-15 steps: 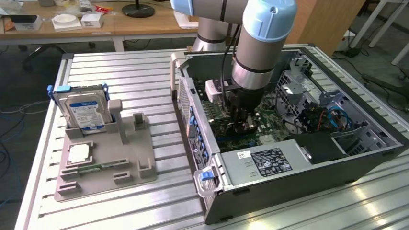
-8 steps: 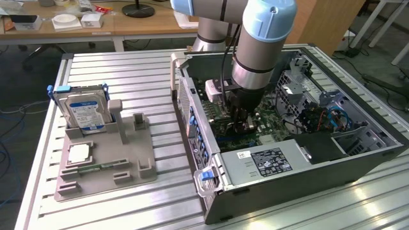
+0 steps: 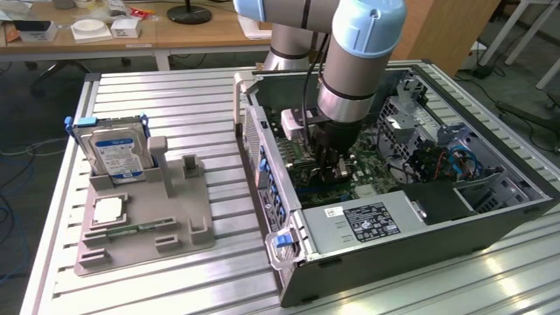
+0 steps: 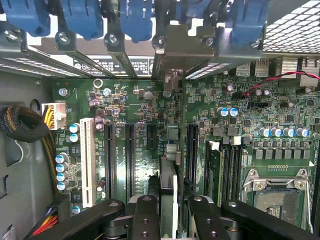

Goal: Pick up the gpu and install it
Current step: 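Insert the gpu into the slot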

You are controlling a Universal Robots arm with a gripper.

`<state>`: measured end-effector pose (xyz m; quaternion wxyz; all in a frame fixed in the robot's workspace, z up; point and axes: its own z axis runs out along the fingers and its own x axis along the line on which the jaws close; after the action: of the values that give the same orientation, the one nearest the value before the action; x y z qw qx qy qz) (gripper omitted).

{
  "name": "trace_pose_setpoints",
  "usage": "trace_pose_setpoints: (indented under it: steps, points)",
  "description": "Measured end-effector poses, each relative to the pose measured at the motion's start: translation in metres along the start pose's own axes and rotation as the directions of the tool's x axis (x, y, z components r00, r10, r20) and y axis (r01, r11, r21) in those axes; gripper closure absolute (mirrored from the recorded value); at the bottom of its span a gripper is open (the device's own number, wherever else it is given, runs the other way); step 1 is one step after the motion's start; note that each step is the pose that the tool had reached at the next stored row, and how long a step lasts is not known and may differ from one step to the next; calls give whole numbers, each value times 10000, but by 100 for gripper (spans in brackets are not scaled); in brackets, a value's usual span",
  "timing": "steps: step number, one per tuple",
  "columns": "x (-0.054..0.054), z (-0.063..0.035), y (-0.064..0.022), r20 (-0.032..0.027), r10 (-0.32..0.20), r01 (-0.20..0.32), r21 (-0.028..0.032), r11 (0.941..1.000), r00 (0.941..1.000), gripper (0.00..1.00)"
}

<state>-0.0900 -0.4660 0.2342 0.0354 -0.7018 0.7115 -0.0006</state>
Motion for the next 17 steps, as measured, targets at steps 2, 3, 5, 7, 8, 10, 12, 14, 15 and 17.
trace_pose_setpoints:
  steps: [2, 3, 5, 7, 8, 10, 12, 14, 15, 17]
  points:
    - [1, 16, 1, -1, 1, -1, -1, 10000, 10000, 73]
    - [2, 33, 3, -5, 1, -1, -5, 10000, 10000, 73]
    - [3, 40, 3, -5, 0, 0, -7, 10000, 10000, 73]
    - [2, 42, 3, -2, 0, 0, -7, 10000, 10000, 73]
    - [2, 42, 3, -1, 0, 0, -6, 10000, 10000, 73]
    - [2, 42, 3, 0, 0, 0, -5, 10000, 10000, 73]
    - [2, 42, 3, 0, 1, -1, -6, 10000, 10000, 73]
    - [2, 43, 7, 1, 0, 0, -3, 10000, 10000, 73]
    - [2, 43, 8, 1, -2, 2, -4, 10000, 10000, 73]
    - [2, 42, 16, 1, -1, 1, -3, 10000, 10000, 73]
